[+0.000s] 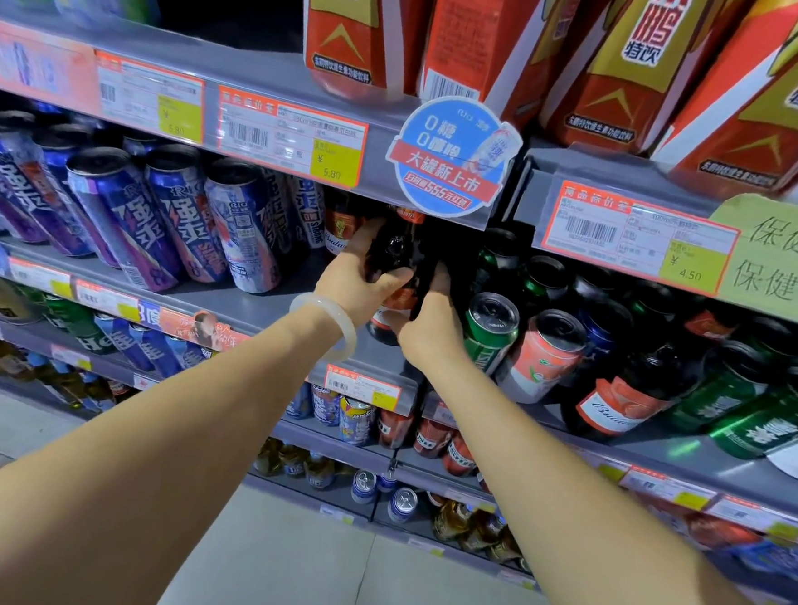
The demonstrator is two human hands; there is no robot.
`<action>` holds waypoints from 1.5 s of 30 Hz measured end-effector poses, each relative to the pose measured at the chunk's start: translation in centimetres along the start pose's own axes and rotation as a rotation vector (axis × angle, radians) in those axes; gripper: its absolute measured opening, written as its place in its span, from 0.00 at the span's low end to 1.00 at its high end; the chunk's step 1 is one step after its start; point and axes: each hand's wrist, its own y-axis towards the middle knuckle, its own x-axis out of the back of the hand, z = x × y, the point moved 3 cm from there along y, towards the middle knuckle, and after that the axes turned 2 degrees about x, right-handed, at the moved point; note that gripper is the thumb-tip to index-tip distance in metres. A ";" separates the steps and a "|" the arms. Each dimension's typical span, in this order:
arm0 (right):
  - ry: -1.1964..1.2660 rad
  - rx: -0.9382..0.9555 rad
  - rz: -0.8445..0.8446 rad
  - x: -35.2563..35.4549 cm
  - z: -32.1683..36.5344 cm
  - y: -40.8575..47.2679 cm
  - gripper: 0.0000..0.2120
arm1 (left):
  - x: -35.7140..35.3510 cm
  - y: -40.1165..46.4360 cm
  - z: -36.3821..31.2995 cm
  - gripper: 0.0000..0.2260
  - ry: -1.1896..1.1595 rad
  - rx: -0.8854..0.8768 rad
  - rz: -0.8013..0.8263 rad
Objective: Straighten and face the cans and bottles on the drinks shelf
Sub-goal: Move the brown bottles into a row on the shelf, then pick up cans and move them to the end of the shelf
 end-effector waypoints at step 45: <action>-0.417 0.078 -0.202 12.9 -5.6 -9.6 0.34 | -10.2 -7.5 -1.7 0.34 0.300 -0.056 0.027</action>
